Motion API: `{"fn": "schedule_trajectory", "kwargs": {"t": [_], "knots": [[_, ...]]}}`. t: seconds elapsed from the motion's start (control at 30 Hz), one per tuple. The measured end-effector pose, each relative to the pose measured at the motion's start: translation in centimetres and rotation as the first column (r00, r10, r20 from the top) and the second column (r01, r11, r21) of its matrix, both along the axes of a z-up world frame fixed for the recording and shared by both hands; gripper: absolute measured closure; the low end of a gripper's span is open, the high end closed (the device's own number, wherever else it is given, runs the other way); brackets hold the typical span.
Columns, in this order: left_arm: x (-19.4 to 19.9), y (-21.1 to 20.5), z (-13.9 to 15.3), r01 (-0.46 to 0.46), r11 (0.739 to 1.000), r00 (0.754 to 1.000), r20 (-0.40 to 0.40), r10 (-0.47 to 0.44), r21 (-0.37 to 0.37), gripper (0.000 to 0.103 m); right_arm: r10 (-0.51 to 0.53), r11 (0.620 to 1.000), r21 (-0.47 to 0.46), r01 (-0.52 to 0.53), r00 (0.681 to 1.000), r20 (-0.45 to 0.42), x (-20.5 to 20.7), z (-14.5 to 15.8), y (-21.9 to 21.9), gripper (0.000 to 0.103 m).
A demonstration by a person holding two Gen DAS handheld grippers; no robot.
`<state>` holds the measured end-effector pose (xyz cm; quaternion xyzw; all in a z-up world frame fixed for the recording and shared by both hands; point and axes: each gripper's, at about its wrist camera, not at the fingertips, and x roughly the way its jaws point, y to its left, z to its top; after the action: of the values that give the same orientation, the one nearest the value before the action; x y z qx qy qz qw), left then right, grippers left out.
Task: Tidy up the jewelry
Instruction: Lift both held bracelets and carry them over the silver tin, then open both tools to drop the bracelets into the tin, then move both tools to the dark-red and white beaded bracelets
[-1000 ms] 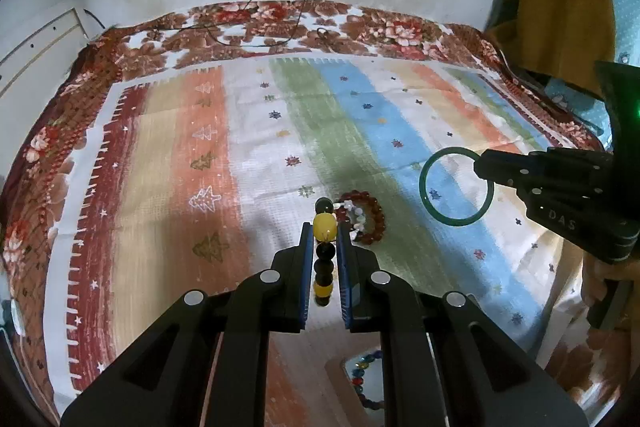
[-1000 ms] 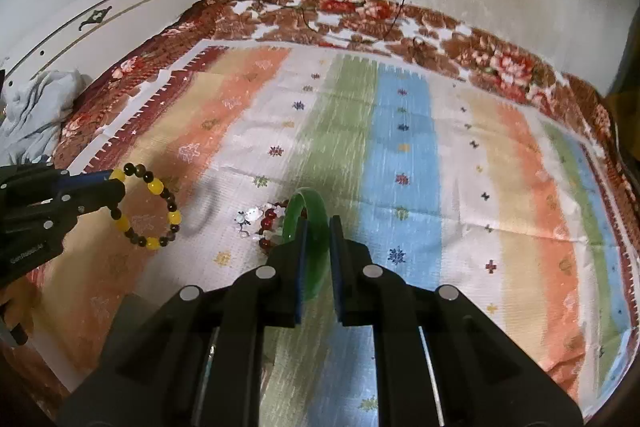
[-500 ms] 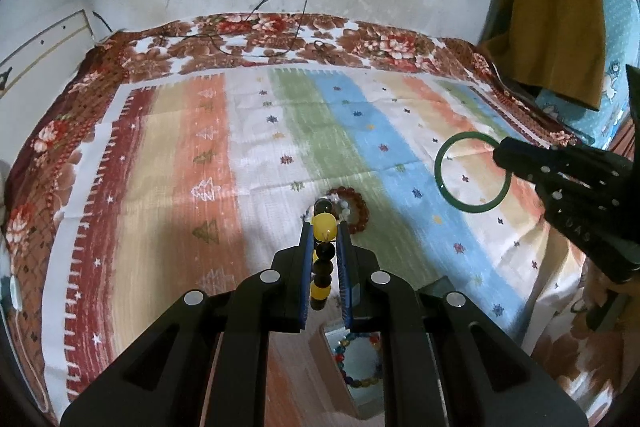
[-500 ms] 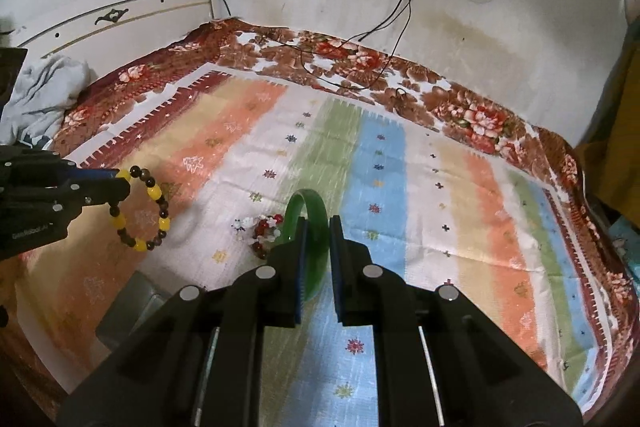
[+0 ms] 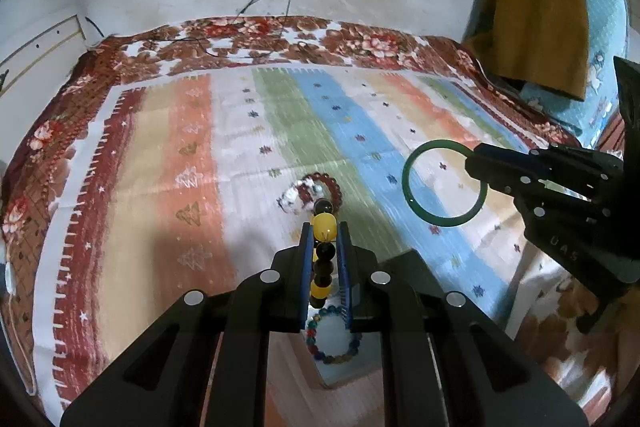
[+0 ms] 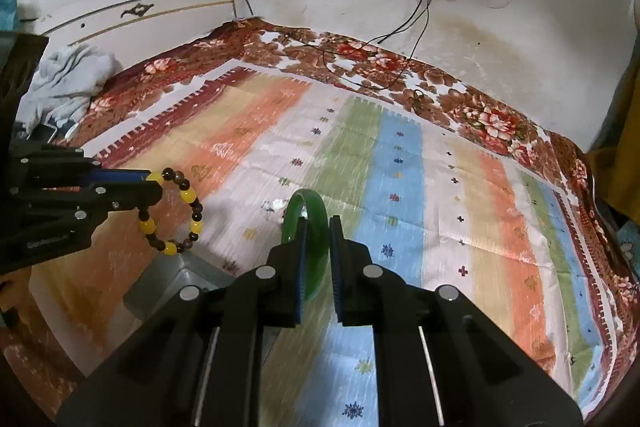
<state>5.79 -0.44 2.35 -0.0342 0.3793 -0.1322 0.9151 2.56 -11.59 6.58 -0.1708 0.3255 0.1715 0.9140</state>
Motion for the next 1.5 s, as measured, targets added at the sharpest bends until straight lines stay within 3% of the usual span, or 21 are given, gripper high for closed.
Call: {"fn": "schedule_trajectory", "kwargs": {"t": [0.37, 0.4, 0.43, 0.47, 0.5, 0.67, 0.8, 1.23, 1.5], "knots": [[-0.9, -1.6, -1.8, 0.038, 0.999, 0.998, -0.058, -0.037, 0.01, 0.092, 0.026, 1.0, -0.002, -0.026, 0.998, -0.063, -1.3, -1.7, 0.5, 0.091], [-0.9, -1.7, -2.0, 0.042, 0.999, 0.997, -0.067, -0.042, 0.011, 0.091, 0.021, 1.0, 0.002, -0.021, 0.997, -0.07, -1.1, -1.8, 0.5, 0.085], [-0.8, -1.8, -2.1, 0.047, 0.999, 0.996, -0.073, -0.046, 0.014, 0.088, 0.014, 1.0, 0.003, -0.014, 0.997, -0.072, -1.0, -1.8, 0.4, 0.068], [-0.8, -1.8, -2.2, 0.044, 0.999, 0.997, -0.071, -0.042, 0.02, 0.078, 0.0, 1.0, 0.007, 0.001, 0.998, -0.068, -0.9, -1.7, 0.1, 0.06], [-0.8, -1.7, -2.3, 0.036, 0.999, 0.997, -0.065, -0.034, 0.025, 0.074, -0.007, 1.0, 0.008, 0.007, 0.998, -0.068, -0.7, -1.7, -0.1, 0.053], [-0.1, -0.9, -2.5, -0.006, 0.999, 0.998, -0.062, 0.01, 0.051, 0.07, -0.059, 0.998, 0.009, 0.06, 0.994, -0.095, 0.8, -2.3, -1.3, 0.052], [0.8, -0.4, -2.7, -0.019, 0.998, 0.998, -0.066, 0.023, 0.059, 0.064, -0.084, 0.996, 0.012, 0.086, 0.991, -0.107, 1.8, -2.5, -1.8, 0.042], [3.7, 0.1, -3.3, -0.012, 0.995, 0.997, -0.079, 0.02, 0.097, 0.055, -0.121, 0.993, -0.018, 0.119, 0.985, -0.123, 4.4, -3.5, -1.5, 0.026], [5.7, 1.2, -3.7, -0.028, 0.996, 0.995, -0.089, 0.036, 0.087, 0.033, -0.166, 0.986, -0.018, 0.165, 0.978, -0.123, 6.1, -4.0, -1.9, 0.012]]}}
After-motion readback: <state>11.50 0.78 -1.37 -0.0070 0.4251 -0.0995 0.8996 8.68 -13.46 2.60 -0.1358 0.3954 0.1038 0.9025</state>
